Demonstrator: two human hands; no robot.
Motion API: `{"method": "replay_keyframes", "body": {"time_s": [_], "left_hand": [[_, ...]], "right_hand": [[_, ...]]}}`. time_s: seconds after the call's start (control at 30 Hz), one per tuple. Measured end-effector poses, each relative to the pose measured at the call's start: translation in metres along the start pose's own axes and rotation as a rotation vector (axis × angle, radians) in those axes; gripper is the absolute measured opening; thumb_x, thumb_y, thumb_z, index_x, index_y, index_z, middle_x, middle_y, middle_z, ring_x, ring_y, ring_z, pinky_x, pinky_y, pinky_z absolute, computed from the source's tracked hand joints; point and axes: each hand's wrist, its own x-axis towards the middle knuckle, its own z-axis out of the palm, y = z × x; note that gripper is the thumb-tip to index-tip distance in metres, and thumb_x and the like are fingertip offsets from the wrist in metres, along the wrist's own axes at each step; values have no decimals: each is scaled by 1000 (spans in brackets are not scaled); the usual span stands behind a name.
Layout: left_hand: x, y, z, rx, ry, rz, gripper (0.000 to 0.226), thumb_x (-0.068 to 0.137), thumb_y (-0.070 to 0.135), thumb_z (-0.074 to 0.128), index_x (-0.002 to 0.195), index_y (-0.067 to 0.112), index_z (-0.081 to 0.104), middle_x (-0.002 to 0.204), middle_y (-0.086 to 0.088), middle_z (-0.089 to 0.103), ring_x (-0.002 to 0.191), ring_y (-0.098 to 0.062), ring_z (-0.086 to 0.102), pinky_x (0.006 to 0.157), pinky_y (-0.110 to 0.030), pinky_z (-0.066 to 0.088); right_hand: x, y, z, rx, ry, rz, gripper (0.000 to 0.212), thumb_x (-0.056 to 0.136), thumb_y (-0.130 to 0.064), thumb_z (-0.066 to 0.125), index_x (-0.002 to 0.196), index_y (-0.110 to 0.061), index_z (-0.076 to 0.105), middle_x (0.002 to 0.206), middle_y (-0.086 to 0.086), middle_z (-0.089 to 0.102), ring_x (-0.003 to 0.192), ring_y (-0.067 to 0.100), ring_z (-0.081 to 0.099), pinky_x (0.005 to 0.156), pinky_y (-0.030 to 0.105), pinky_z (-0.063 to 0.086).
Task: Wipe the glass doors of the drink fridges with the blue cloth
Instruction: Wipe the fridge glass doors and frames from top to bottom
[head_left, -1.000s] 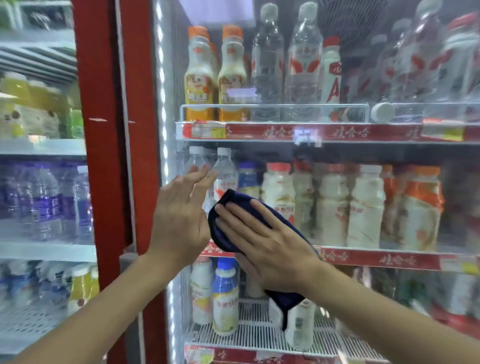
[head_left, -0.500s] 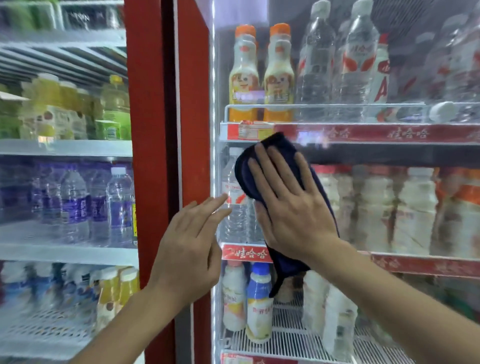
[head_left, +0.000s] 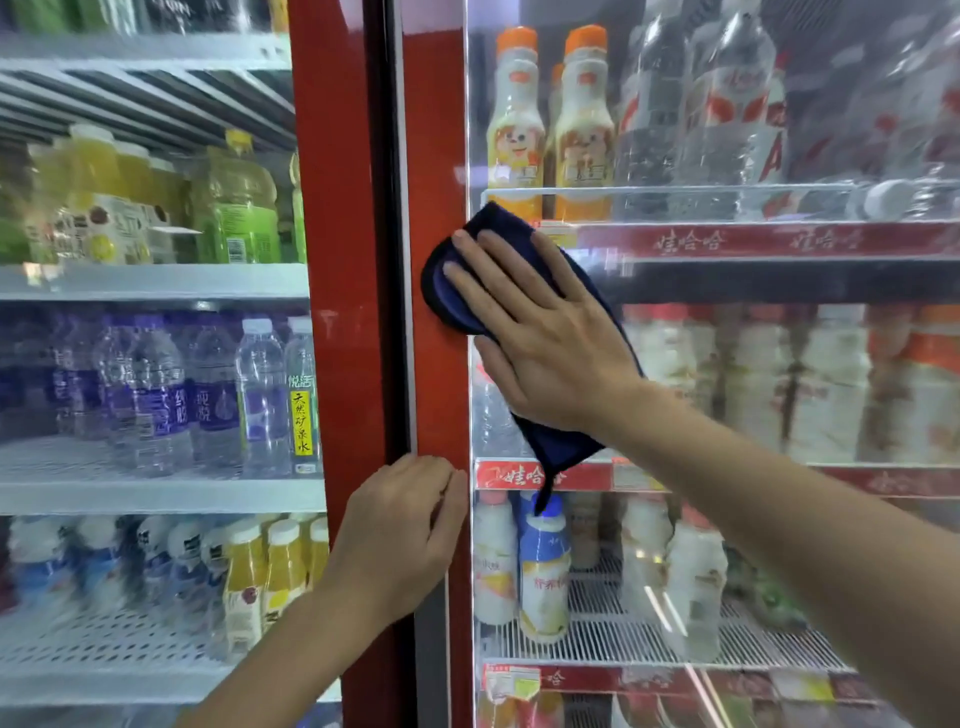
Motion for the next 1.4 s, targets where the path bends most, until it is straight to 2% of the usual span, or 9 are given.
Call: {"method": "replay_keyframes", "body": {"time_s": [0.13, 0.33, 0.63, 0.83, 0.97, 1.07, 1.17, 1.27, 1.4], "left_hand": [[-3, 2, 7, 22, 140, 34, 31, 103, 25, 42, 73, 25, 34, 66, 12, 33, 61, -10, 34, 60, -26, 27], [-20, -9, 2, -7, 211, 83, 27, 103, 25, 45, 95, 17, 70, 94, 9, 63, 91, -9, 55, 84, -29, 39], [-38, -5, -5, -109, 261, -81, 29, 100, 22, 44, 120, 10, 59, 122, 2, 56, 117, -16, 53, 108, -21, 33], [-68, 52, 13, -446, 269, 111, 23, 101, 23, 48, 124, 23, 50, 126, 7, 50, 121, -15, 53, 105, -24, 40], [-43, 71, 53, -358, 133, -110, 45, 96, -4, 49, 140, 2, 47, 145, -11, 47, 139, -28, 45, 118, -43, 37], [-12, 79, 71, -179, 228, -262, 52, 95, -4, 50, 146, -6, 44, 152, -21, 45, 139, -30, 39, 121, -34, 26], [8, 77, 80, 12, 315, -228, 52, 95, 5, 58, 146, -1, 47, 142, -20, 52, 125, -33, 46, 107, -39, 35], [16, 67, 86, 165, 366, -185, 53, 95, 12, 62, 146, 2, 47, 136, -19, 50, 118, -33, 45, 100, -44, 36], [18, 61, 99, 229, 394, -127, 55, 102, 16, 48, 152, -1, 37, 156, -22, 38, 146, -36, 33, 124, -48, 22]], "right_hand": [[-29, -54, 17, 61, 31, 188, 64, 107, -35, 35, 163, -7, 22, 172, 14, 14, 160, 28, 11, 129, 54, 8], [-65, -95, 36, 97, 62, 307, 64, 107, -36, 31, 164, -8, 19, 173, 13, 10, 160, 26, 8, 129, 52, 2], [-86, -127, 29, 143, -102, 356, 64, 109, -38, 27, 164, -8, 14, 173, 13, 0, 161, 27, 0, 129, 52, -1], [-91, -82, -20, 813, -198, 305, 71, 86, 0, 39, 157, -5, 39, 171, 6, 20, 160, 17, 11, 131, 37, 6], [-82, -61, -43, 1220, -254, 508, 75, 78, 25, 32, 147, 1, 51, 159, 8, 43, 154, 12, 27, 130, 32, 13], [-80, -58, -52, 1364, -189, 709, 67, 81, 21, 35, 134, -4, 66, 140, 2, 64, 140, 6, 50, 123, 27, 33], [-109, -47, -55, 1065, 85, 981, 44, 86, -2, 45, 113, -14, 78, 104, -12, 75, 105, 0, 68, 94, 25, 57], [-167, -27, -50, 479, 133, 922, 22, 93, -17, 70, 114, -12, 72, 111, 5, 66, 106, 23, 63, 88, 42, 56], [-223, 3, -40, 232, 18, 921, 72, 78, -56, 83, 122, -5, 59, 113, 13, 58, 103, 28, 55, 88, 43, 55]]}}
